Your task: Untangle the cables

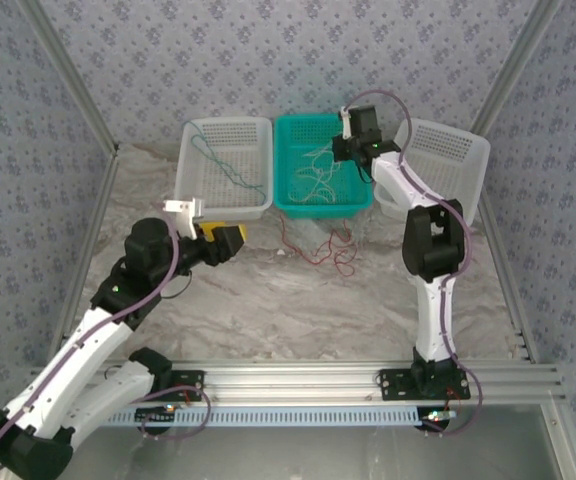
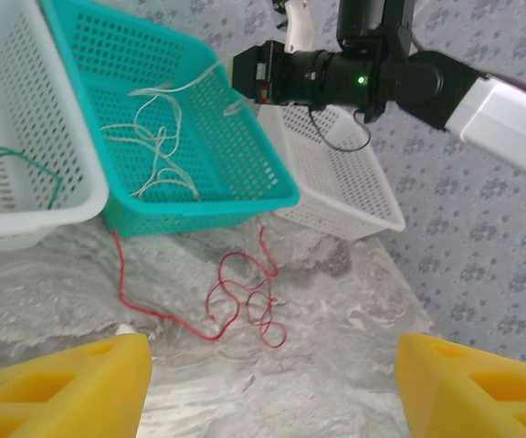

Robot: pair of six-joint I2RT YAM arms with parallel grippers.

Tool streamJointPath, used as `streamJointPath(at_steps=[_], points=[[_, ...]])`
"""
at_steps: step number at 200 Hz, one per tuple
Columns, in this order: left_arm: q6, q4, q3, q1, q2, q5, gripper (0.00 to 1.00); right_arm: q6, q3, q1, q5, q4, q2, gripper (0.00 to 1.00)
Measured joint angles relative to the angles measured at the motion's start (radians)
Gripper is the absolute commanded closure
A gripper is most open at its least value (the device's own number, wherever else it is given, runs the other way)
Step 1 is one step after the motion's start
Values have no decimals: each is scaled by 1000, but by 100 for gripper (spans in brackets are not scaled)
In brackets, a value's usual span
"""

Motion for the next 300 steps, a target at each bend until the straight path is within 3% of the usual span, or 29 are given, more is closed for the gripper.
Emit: streamJointPath(at_steps=[25,69,99,123,155,185,215,238,274,300], points=[[2,-27,-1,-2,0,-11,29,12,64,-1,-7,-76,31,51],[-2,-30,-8,-2,29,-16,29,16,76,4,-14,-145,-13,50],[-10,-22,-10,-25,83,-15,29,63,-2,-12,-40,-167,-169,49],[-10,6,-10,-61,151,-13,29,134,-151,-27,-84,-160,-388,49],[-4,27,5,-123,286,-13,29,244,-483,-36,-138,-87,-718,49],[10,29,55,-169,399,-17,29,370,-813,-36,-177,-17,-887,49],[20,31,77,-190,452,-18,29,455,-1030,20,-173,2,-896,48],[21,32,79,-192,473,-25,29,508,-1099,107,-135,2,-869,34],[21,34,85,-194,495,-28,29,562,-1104,190,-76,39,-749,32],[25,30,100,-196,495,-35,29,575,-1104,203,-33,70,-668,38]])
